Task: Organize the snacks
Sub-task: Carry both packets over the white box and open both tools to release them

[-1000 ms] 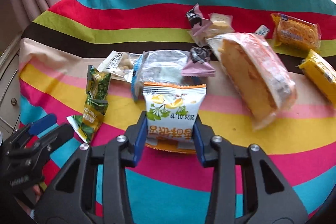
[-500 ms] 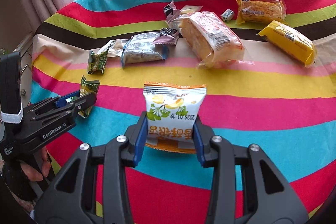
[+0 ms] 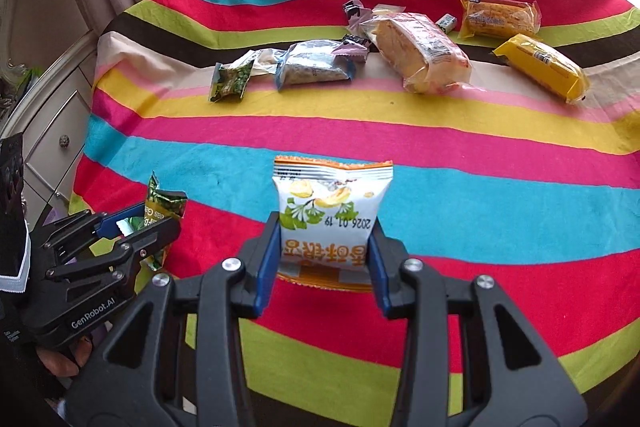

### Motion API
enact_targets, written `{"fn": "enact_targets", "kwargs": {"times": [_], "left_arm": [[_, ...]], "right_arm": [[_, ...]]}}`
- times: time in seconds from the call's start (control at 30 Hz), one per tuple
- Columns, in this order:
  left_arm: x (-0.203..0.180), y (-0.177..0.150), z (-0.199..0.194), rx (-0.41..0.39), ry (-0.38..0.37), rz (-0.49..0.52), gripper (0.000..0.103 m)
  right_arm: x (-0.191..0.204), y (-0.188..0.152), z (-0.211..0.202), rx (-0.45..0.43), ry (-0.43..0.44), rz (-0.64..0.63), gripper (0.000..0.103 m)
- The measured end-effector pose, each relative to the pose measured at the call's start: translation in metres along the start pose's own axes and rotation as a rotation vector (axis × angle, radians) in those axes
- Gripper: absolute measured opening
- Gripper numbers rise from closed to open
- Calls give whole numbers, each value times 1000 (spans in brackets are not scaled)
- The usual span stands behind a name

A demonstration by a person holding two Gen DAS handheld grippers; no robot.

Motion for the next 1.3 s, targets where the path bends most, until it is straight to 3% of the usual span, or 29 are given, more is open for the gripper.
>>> {"fn": "enact_targets", "kwargs": {"times": [0.4,0.73,1.3], "left_arm": [[21,-25,-38,-20,-7,-14,37],[51,-37,-75,-67,10,-37,37],[151,-83,-130,-103,165,-173,37]], "right_arm": [[42,-5,-19,-3,12,-85,44],[110,-16,-30,-4,62,-220,44],[252,-56,-46,1,275,-546,44]]}}
Point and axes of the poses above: each gripper's, at about its wrist camera, not at the fingertips, and z roughly the way its jaws point, x to its left, y to its top, the point moved 10 cm from there along z, roughly the way its jaws point, and after that the axes turned 5 degrees about -z, right-handed, at the moved point
